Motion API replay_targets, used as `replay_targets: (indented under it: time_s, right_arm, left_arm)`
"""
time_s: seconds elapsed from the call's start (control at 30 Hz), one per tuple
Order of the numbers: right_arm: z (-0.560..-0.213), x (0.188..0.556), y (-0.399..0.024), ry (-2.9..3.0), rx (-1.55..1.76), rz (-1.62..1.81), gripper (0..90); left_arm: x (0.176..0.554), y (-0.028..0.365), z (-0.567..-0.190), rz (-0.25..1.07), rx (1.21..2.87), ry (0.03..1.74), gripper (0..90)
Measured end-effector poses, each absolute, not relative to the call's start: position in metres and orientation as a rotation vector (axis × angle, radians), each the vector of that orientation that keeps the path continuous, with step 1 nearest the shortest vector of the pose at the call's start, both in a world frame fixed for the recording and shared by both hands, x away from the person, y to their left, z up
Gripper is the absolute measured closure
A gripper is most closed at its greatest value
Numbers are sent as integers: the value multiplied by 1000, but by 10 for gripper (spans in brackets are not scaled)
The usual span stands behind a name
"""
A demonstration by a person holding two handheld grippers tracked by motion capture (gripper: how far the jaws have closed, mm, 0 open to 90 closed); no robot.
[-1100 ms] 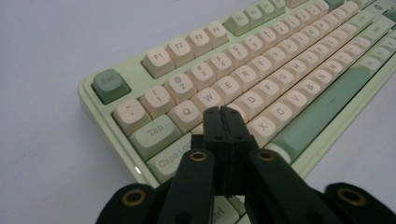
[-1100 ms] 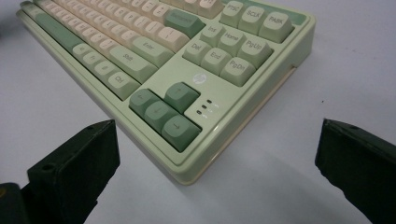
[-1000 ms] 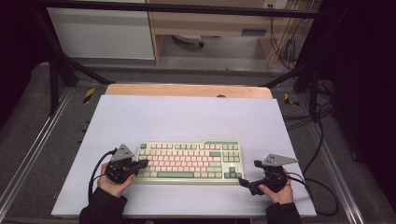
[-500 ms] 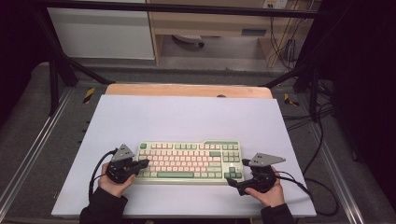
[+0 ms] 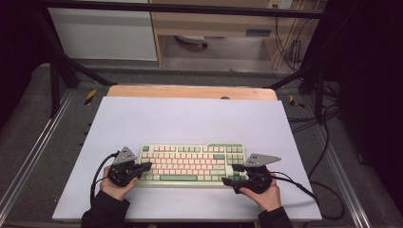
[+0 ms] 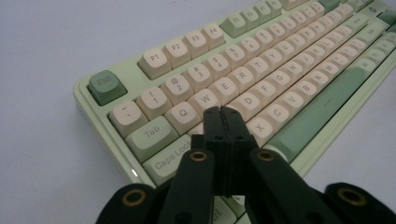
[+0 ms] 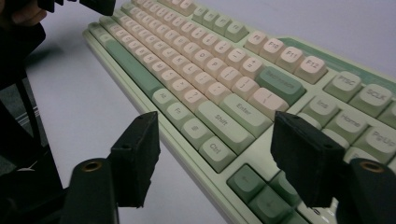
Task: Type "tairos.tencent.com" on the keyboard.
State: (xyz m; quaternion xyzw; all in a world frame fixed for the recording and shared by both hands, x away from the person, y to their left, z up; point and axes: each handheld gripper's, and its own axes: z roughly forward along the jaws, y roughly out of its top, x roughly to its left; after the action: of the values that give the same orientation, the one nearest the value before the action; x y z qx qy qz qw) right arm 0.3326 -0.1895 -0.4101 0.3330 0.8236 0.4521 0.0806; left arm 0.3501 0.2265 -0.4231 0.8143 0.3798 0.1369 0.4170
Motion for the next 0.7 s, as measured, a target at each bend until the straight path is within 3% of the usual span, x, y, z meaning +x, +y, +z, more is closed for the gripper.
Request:
replay_targets:
  time_s: [0.17,0.7]
  right_arm:
    - [-410,334,-179,2481,1001,1361,479]
    - [-405,342,-149,2483,983,1338,658]
  left_arm:
    - [350,227,-423,343,2038,954,900]
    - [351,227,-424,336,2037,956,900]
